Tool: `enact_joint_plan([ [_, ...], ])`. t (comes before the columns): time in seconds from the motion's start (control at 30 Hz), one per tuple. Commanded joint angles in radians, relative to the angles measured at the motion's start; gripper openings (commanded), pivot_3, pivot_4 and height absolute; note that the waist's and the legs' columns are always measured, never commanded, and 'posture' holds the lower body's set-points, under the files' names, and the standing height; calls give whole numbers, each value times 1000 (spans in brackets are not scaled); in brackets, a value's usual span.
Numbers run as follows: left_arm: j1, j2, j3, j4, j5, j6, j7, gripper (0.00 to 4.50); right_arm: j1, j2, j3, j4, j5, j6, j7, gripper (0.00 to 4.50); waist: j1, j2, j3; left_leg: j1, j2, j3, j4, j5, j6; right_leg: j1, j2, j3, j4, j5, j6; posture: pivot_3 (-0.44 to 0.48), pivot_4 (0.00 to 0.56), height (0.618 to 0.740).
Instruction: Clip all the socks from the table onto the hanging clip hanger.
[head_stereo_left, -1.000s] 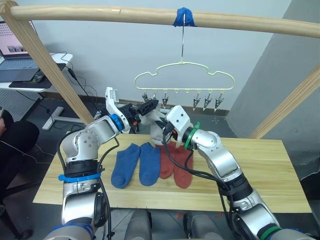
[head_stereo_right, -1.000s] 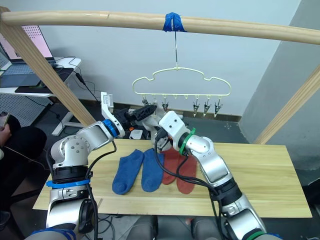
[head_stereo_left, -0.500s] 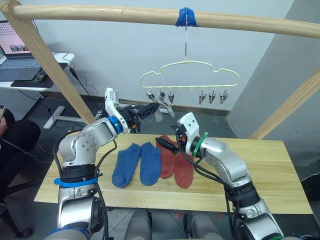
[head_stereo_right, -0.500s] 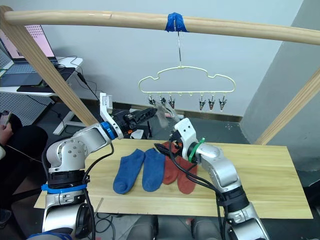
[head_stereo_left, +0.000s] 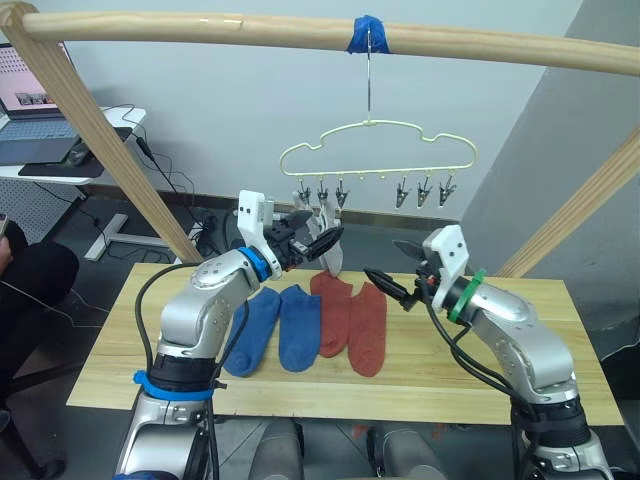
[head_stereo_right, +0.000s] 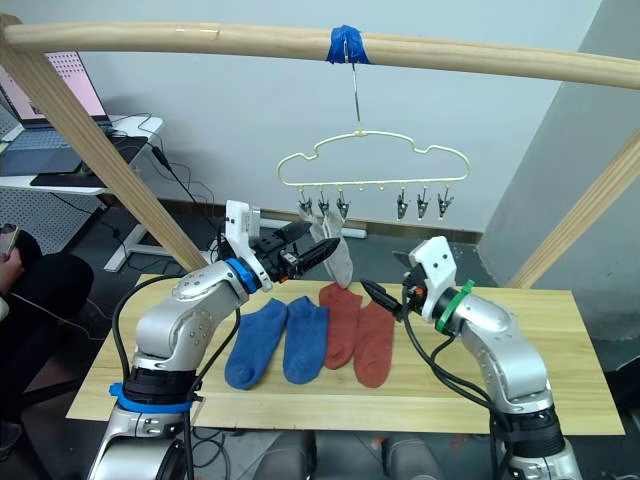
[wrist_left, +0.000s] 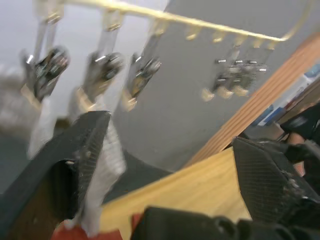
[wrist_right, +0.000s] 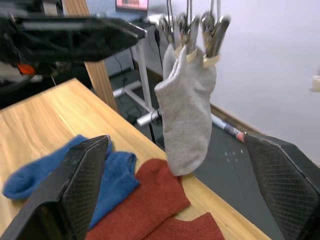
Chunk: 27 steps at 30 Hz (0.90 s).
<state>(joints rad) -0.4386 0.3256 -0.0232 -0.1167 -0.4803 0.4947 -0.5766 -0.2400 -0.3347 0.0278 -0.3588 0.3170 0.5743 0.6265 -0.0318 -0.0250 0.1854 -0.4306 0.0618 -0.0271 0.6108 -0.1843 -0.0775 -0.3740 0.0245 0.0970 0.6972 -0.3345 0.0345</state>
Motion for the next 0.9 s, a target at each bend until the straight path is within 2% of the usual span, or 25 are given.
enact_joint_plan([
  [0.03,3,-18,-28,-23,45,-88,-16,3033,2,-13,-33,-43,44,-39,18,4500,-1,0,0,0,0,0,0,0,0,0,0,0,0,0,0,-6,145,740],
  [0.13,-1,-47,-49,25,121,-190,13,2219,-1,-20,-42,-30,57,-63,22,4500,-1,0,0,0,0,0,1,0,0,0,1,0,0,0,0,-12,146,740],
  [0.3,-59,-131,-46,226,228,-374,83,2219,-61,-13,-60,-25,117,-102,53,4500,0,0,0,0,-1,0,2,0,0,0,0,0,0,0,0,-26,149,740],
  [0.5,-112,-167,-39,391,271,-498,78,2219,-91,-33,-44,-39,158,-90,77,4500,-1,0,0,0,0,0,2,0,0,0,1,0,0,0,1,-38,148,740],
  [0.9,-164,-210,-17,526,288,-594,95,2219,-108,-41,-45,-56,170,-79,44,4500,-4,0,0,-1,0,0,2,0,0,0,0,0,0,0,1,-68,141,740],
])
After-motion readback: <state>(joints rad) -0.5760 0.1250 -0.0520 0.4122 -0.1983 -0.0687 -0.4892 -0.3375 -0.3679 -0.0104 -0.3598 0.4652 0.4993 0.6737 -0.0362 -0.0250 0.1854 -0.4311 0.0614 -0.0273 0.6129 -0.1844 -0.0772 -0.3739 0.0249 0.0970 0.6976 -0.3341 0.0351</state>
